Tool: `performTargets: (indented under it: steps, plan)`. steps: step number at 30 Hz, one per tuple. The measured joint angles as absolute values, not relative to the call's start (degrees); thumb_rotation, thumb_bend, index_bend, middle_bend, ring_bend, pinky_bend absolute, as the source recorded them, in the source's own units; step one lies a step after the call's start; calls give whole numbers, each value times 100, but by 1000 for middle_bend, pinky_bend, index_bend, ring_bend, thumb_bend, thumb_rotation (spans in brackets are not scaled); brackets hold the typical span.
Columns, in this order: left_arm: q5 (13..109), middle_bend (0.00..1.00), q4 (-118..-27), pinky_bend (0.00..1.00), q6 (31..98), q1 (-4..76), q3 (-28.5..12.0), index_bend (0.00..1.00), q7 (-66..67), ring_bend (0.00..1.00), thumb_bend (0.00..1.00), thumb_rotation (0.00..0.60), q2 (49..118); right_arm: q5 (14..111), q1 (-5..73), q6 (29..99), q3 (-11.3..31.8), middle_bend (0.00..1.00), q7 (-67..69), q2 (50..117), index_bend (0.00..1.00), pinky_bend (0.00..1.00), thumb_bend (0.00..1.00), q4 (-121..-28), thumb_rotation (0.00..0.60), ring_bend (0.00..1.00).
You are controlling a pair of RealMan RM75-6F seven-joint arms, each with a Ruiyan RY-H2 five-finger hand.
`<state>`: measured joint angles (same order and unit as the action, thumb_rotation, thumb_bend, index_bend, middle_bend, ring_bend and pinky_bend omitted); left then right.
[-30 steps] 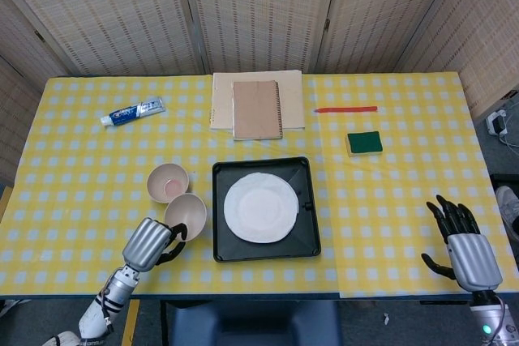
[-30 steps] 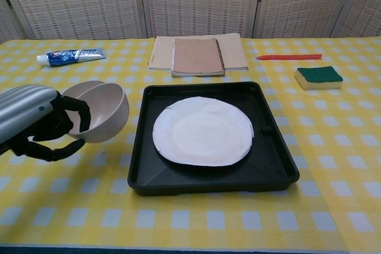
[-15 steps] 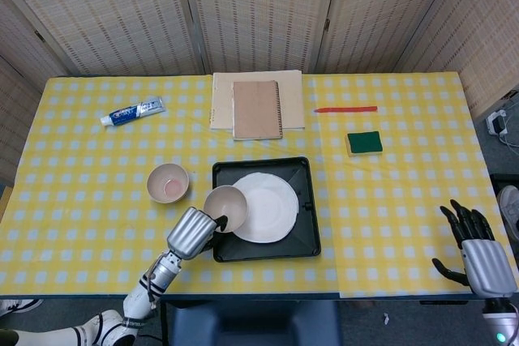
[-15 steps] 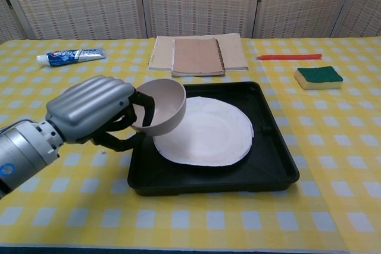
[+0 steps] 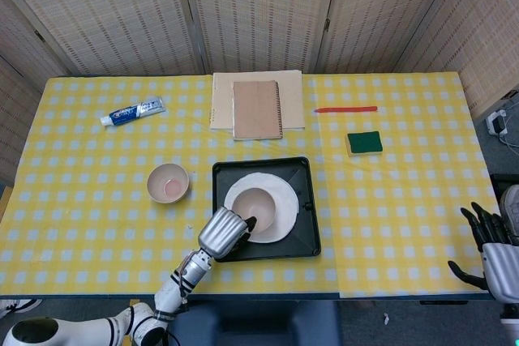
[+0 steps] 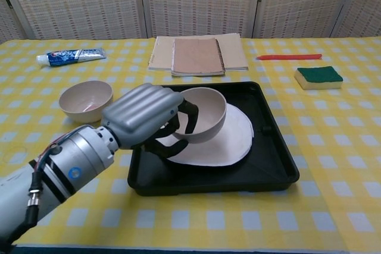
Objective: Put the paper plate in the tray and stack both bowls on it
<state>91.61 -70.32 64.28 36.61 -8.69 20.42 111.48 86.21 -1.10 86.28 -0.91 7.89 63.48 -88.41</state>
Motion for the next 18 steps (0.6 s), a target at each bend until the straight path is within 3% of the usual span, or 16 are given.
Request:
performTargets:
  steps: [14, 18]
  plan:
    - [8849, 1000, -5935, 1000, 6191, 4127, -1059, 595, 1931, 939, 480, 600, 11847, 8443, -314, 8667, -68, 0, 1144, 6239, 0, 0, 251, -8667, 600, 0]
    - [8808, 1000, -5821, 1000, 6197, 4200, -1058, 457, 1787, 938, 427, 600, 11906, 8412, -306, 8596, -48, 0, 1172, 6235, 0, 0, 251, -8642, 600, 0]
